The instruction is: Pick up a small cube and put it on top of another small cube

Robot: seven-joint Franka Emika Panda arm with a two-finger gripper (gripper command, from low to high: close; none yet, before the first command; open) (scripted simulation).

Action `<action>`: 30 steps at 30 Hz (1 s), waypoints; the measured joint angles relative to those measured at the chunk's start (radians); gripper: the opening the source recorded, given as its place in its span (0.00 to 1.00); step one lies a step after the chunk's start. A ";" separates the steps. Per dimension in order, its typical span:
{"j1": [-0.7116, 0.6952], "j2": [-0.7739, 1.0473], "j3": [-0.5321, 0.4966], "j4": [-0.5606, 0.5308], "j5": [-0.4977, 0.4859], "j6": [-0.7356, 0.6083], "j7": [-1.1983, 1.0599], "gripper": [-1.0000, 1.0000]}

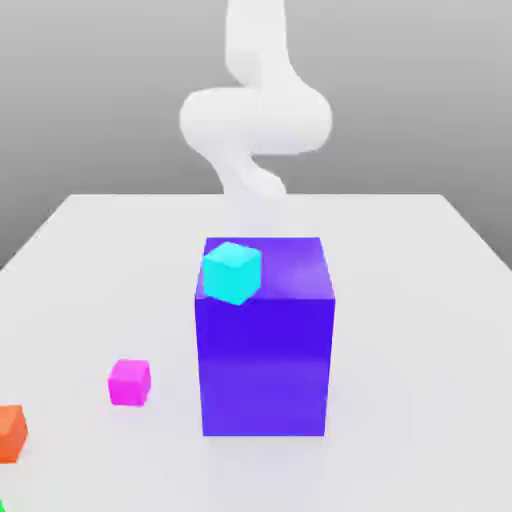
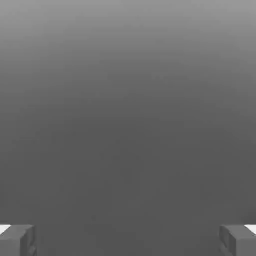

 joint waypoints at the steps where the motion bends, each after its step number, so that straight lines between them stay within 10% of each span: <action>1: 0.005 -0.005 -0.024 -0.008 -0.018 -0.004 -0.054 0.50; 30: 0.185 0.016 -0.681 -0.245 -0.486 0.004 -1.487 0.50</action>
